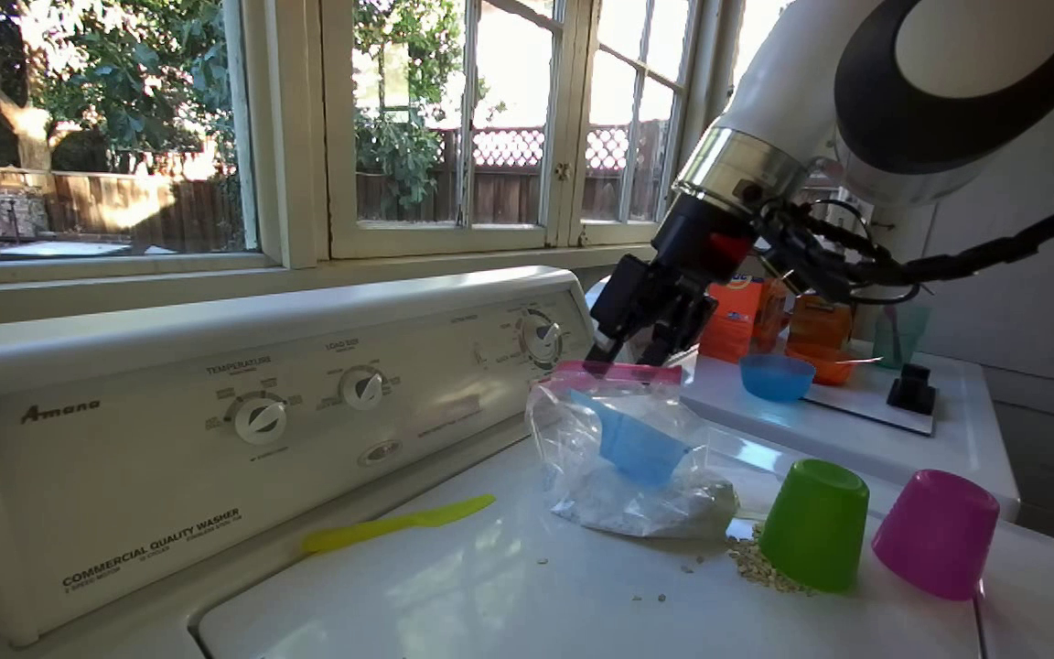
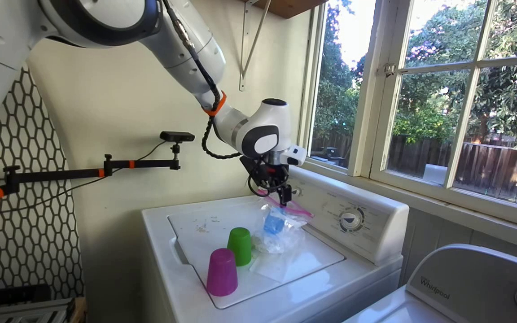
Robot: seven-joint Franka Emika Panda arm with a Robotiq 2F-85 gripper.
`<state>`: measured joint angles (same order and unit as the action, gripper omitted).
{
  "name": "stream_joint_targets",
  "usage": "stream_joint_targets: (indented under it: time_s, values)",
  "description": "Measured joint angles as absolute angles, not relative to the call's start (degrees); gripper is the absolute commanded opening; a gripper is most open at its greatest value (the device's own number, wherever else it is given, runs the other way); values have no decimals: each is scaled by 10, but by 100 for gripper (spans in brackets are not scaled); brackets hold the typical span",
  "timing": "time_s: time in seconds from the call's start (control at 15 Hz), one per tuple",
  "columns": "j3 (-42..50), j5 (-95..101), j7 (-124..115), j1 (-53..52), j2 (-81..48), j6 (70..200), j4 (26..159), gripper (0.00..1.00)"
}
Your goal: Take the blue measuring cup out of the clear plastic bag.
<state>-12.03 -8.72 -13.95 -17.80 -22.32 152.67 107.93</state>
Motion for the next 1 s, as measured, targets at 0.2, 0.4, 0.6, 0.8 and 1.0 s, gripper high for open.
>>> stream_joint_targets:
  time_s: [0.2,0.4,0.6,0.8,1.0]
  values:
    - [-120,-87,-135,-178,-223,1527,1079,100]
    - [-120,-85,-132,-179,-224,1526,1079,72]
    - [-120,-83,-131,-180,-224,1526,1079,53]
    - [-120,-82,-131,-181,-224,1526,1079,46]
    - [-120,-80,-131,-182,-225,1526,1079,73]
